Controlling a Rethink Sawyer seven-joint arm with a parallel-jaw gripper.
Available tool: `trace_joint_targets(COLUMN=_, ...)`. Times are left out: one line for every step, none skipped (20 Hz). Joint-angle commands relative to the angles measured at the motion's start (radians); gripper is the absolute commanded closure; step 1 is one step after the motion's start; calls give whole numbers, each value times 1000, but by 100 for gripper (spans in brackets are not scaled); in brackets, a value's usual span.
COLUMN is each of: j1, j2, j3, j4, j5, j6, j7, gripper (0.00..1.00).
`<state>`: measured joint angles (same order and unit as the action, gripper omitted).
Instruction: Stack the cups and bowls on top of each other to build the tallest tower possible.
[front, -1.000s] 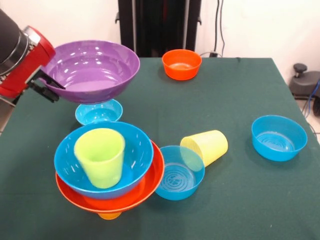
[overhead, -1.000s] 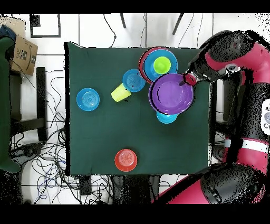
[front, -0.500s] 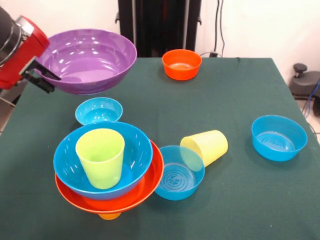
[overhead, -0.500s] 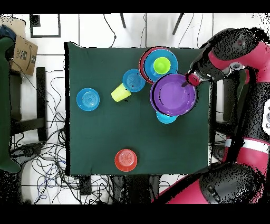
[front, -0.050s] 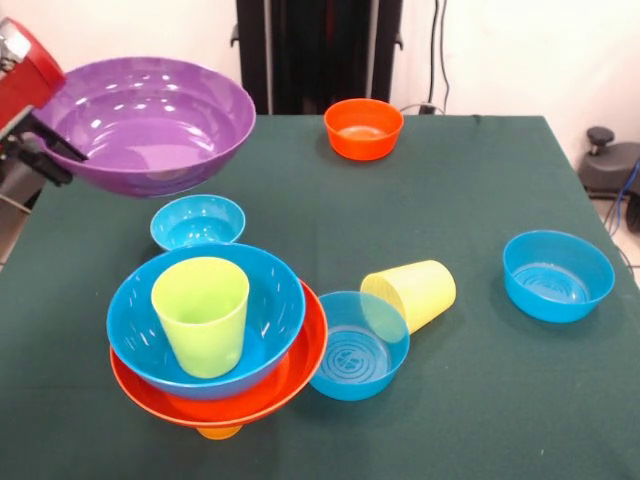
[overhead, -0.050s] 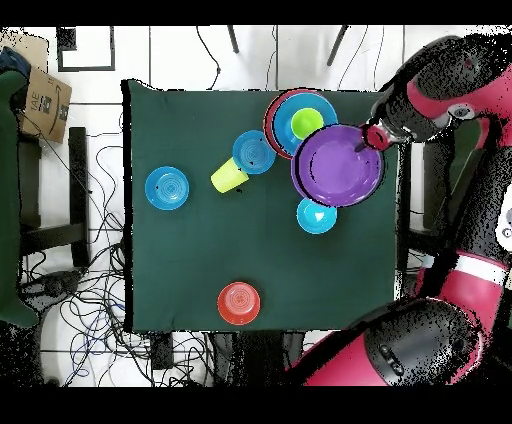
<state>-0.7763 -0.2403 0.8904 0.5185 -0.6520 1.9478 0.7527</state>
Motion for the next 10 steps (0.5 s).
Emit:
trace_joint_targets(j1=68, j2=71, j3=147, j4=-193, j5=-185, j6=98, j7=-385, gripper=100)
trace_joint_targets(j1=70, j2=75, j3=169, j4=-207, j5=-208, j6=103, j7=-387, gripper=100)
trace_joint_targets(j1=72, j2=77, j3=187, j4=-217, j5=-229, j6=109, j7=-389, gripper=100)
trace_joint_targets(j1=73, j2=80, j3=206, j4=-225, j5=-250, j6=112, j7=-390, gripper=100)
trace_joint_targets(j1=75, j2=83, j3=226, j4=-234, j5=-272, j6=115, j7=-391, gripper=100)
trace_joint_targets(j1=76, j2=87, j3=246, j4=-242, j5=-293, j6=116, j7=-392, gripper=100)
trace_joint_targets(j1=75, j2=89, j3=260, j4=-244, j5=-306, j6=117, j7=-393, gripper=100)
trace_joint_targets(j1=75, j2=93, j3=280, j4=-249, j5=-322, j6=118, j7=-394, gripper=100)
trace_joint_targets(j1=75, j2=95, j3=295, j4=-251, j5=-335, j6=119, j7=-393, gripper=100)
trace_joint_targets(j1=74, j2=99, j3=315, j4=-254, j5=-345, j6=122, j7=-390, gripper=100)
